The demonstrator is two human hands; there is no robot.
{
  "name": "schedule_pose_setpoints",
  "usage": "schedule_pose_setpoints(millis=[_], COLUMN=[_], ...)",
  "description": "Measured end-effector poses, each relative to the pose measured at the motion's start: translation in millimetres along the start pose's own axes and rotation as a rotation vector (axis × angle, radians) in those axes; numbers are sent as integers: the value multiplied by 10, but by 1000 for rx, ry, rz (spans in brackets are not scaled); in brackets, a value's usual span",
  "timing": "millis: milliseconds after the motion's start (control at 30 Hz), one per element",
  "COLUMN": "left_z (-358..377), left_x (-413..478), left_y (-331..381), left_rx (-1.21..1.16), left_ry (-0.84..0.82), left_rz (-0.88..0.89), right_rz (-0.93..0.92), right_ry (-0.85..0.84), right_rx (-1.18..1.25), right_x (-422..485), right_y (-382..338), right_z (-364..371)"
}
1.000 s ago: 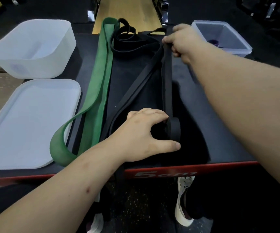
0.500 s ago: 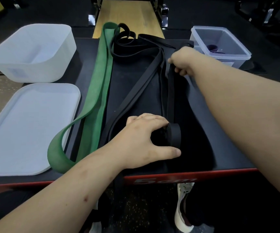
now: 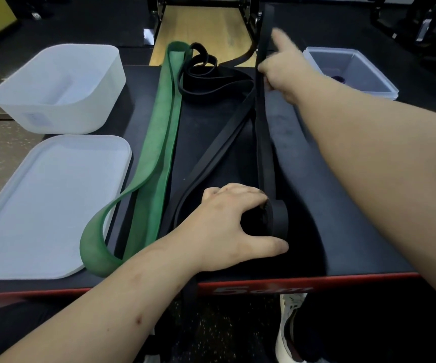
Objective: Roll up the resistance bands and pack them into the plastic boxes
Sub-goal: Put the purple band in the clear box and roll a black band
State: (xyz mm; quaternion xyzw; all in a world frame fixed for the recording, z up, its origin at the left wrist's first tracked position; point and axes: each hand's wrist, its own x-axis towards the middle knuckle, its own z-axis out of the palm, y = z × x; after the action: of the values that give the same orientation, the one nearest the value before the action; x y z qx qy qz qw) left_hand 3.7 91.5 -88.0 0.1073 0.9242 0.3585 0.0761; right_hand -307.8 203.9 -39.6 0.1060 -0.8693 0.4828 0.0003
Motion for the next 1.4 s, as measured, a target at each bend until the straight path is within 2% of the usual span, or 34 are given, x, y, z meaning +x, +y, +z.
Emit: schedule_pose_setpoints(millis=[67, 100, 167, 367, 533, 667, 767, 900, 1067, 1133, 1233, 1300, 1400], left_z=[-2, -5, -4, 8, -6, -2, 0, 5, 17, 15, 10, 12, 17], left_x=[2, 1, -2, 2, 1, -8, -16, -32, -54, -67, -83, -91, -95], left_y=[-1, 4, 8, 0, 19, 23, 34, 39, 54, 63, 83, 89, 84], left_rx=[3, 4, -2, -4, 24, 34, 38, 59, 61, 63, 76, 84, 88], left_ry=[2, -1, -4, 13, 17, 30, 38, 50, 43, 44, 39, 44, 48], left_rz=[5, 8, 6, 30, 30, 26, 24, 51, 85, 90, 82, 72, 61], right_rz=[125, 195, 245, 186, 113, 207, 206, 174, 7, 35, 179, 231, 236], right_ry=[-114, -150, -131, -29, -98, -216, -253, -91, -25, -89, -249, -356, -375], right_rx=[-318, -377, -361, -319, -373, -482, -372, -123, -352, -351, -198, -235, -204], right_x=[-73, -120, -197, -432, -760, -1044, -1167, -1194, -1266, -1300, -1448, -1615, -1789], right_y=[43, 100, 198, 272, 257, 143, 129, 250, 392, 340, 212, 132, 91], right_z=[31, 51, 85, 164, 93, 16, -39, 34, 191, 126, -61, -151, -158])
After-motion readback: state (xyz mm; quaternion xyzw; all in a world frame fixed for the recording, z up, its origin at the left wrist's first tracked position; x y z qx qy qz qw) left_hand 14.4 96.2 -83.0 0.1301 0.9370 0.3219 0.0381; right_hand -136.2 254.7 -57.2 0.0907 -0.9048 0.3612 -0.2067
